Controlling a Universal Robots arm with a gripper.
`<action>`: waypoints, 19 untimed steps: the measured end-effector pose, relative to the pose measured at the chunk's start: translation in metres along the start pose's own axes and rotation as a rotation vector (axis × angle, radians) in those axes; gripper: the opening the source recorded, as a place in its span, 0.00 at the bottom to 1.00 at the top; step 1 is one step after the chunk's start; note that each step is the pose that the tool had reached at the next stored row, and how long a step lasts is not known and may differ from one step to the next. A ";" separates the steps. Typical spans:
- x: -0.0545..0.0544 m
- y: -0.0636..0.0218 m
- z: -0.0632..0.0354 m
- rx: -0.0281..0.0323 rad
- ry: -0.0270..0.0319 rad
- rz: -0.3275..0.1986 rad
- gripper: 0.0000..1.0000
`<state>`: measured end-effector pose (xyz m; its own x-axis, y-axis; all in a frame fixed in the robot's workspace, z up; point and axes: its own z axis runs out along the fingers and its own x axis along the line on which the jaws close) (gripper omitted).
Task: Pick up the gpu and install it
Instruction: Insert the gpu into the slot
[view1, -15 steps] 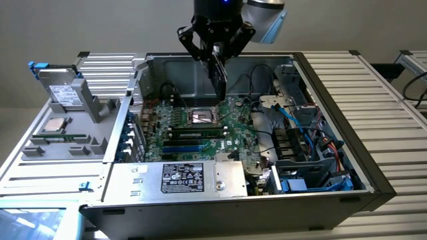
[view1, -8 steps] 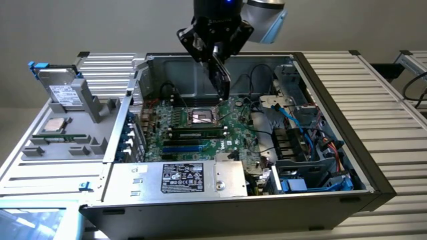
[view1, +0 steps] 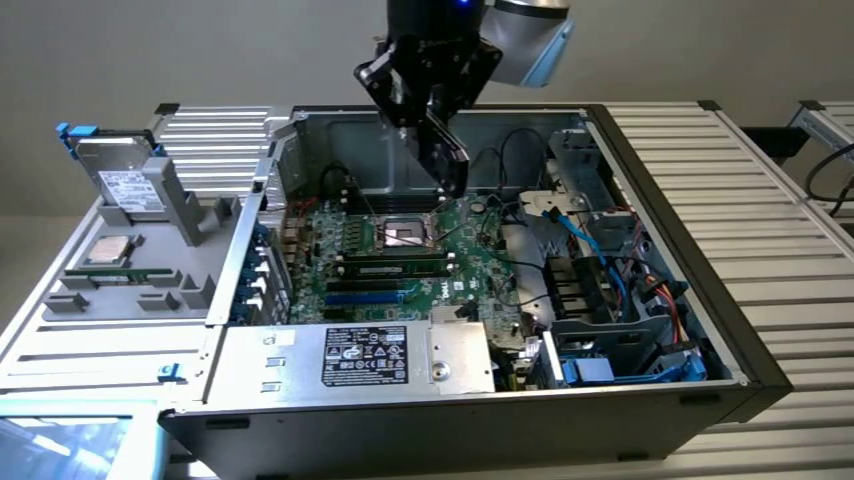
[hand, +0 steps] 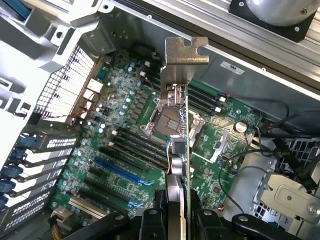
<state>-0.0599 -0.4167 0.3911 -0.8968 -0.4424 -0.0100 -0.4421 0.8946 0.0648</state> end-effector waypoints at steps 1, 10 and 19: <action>0.000 0.0000 0.0001 -0.0002 0.0012 -0.018 0.29; 0.000 -0.0001 0.0018 0.0013 0.0068 -0.181 0.29; 0.000 -0.0004 0.0054 0.0072 0.0036 -0.345 0.29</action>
<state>-0.0598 -0.4167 0.3856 -0.6943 -0.7191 -0.0266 -0.7194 0.6927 0.0511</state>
